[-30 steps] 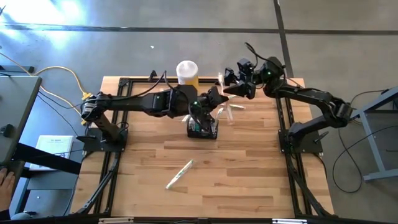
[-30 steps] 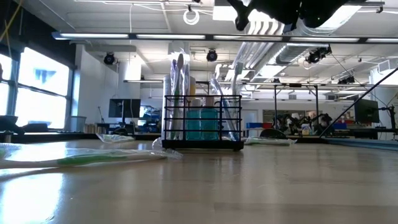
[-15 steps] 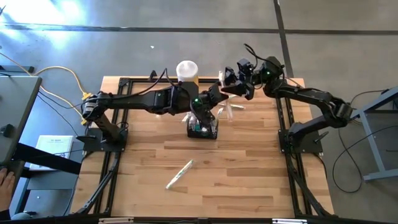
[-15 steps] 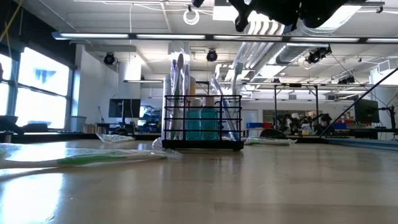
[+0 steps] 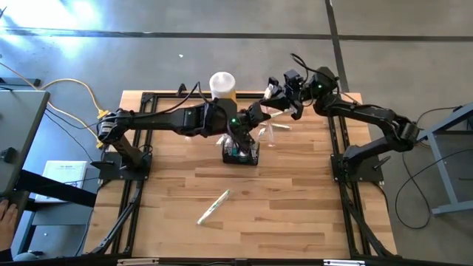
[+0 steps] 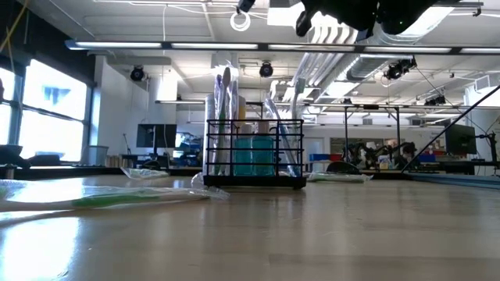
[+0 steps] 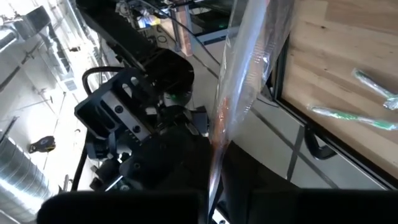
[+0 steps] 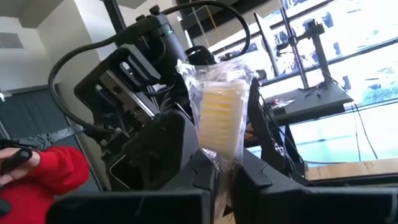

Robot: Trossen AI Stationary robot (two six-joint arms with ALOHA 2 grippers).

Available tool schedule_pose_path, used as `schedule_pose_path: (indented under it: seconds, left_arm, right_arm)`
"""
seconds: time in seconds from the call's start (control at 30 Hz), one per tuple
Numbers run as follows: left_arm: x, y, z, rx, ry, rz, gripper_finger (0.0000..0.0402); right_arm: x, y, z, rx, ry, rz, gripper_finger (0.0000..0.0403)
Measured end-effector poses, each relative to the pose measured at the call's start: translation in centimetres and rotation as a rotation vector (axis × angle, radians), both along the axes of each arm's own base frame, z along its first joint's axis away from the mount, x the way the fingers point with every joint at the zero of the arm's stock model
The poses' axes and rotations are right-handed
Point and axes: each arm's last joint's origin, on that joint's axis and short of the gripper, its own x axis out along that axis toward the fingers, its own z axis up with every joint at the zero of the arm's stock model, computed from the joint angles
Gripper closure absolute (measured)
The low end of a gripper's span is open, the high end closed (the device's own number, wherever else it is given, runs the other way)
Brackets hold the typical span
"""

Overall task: Pick & Place toothbrushing station
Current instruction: Put the orange toothbrush into the right section wire organizer

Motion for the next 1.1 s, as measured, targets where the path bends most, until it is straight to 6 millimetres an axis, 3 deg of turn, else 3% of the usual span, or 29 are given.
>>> schedule_pose_path:
  seconds: [0.17,0.63,0.93,1.1]
  left_arm:
    - [0.0,0.3,0.0,-0.011,-0.010,0.014,0.0369]
    - [0.0,0.7,0.3,-0.038,-0.049,0.082,0.0236]
    - [-0.2,0.8,0.4,-0.111,-0.092,0.167,0.0222]
    - [-1.8,0.9,1.3,-0.228,-0.126,0.239,0.0222]
  right_arm:
    - [-0.2,-0.2,0.1,-0.029,-0.014,-0.008,0.0390]
    - [-0.4,-0.5,0.0,-0.067,-0.020,-0.003,0.0394]
    - [-1.8,-1.6,0.6,-0.154,-0.062,-0.058,0.0394]
    - [-2.7,-1.2,1.6,-0.286,-0.141,-0.098,0.0394]
